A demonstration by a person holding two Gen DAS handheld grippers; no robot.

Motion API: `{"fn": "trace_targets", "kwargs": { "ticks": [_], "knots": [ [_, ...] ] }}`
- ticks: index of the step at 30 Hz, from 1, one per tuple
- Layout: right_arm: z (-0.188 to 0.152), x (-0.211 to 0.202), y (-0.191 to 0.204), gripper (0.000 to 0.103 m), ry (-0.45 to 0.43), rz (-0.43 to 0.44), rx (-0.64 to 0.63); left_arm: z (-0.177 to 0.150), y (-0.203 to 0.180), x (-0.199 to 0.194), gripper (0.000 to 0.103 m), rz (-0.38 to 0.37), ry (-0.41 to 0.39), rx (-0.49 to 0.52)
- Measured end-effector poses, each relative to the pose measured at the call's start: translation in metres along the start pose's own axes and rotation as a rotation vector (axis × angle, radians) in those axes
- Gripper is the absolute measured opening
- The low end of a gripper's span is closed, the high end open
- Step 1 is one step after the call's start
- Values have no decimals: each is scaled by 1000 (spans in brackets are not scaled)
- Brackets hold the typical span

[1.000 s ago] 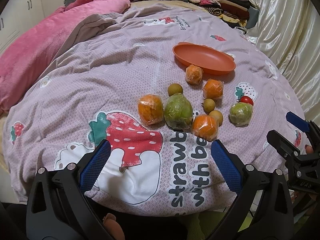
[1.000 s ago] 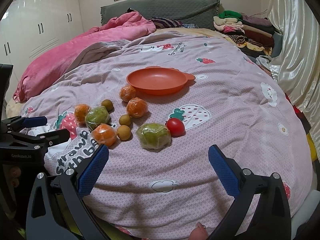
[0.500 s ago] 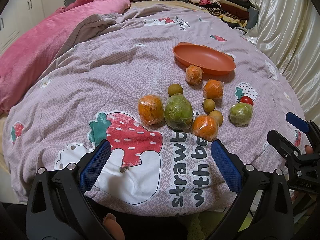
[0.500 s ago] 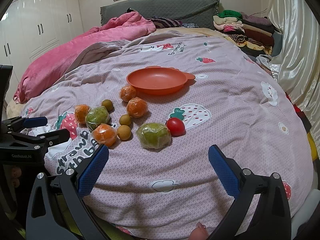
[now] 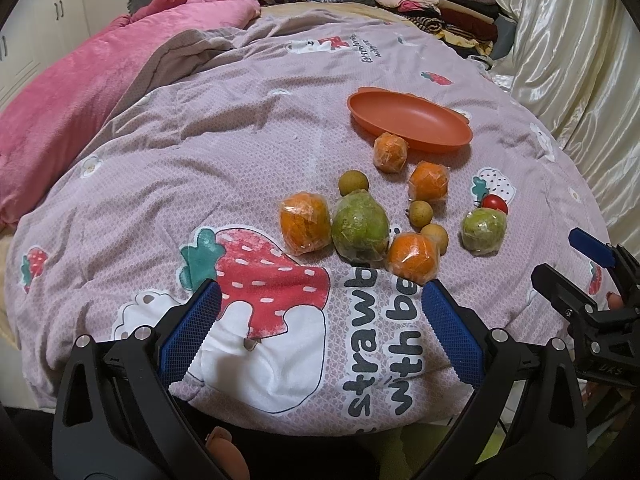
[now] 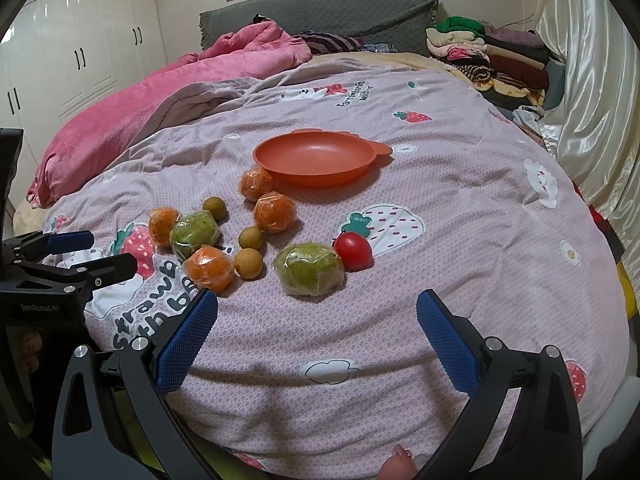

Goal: Organize fruits

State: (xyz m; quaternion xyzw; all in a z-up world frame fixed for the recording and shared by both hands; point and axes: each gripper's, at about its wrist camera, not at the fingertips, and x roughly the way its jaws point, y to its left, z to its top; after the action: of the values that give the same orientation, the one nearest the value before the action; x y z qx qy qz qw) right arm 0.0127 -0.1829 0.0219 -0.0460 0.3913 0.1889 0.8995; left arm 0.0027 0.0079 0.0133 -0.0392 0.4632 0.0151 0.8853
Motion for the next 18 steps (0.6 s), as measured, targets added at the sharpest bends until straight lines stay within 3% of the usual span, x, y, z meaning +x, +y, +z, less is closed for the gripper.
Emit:
{"fn": "trace_targets", "kwargs": {
  "ticks": [18],
  "knots": [
    [2, 20, 1, 99, 47, 34, 11, 19, 38, 33, 93, -9, 68, -53]
  ]
}}
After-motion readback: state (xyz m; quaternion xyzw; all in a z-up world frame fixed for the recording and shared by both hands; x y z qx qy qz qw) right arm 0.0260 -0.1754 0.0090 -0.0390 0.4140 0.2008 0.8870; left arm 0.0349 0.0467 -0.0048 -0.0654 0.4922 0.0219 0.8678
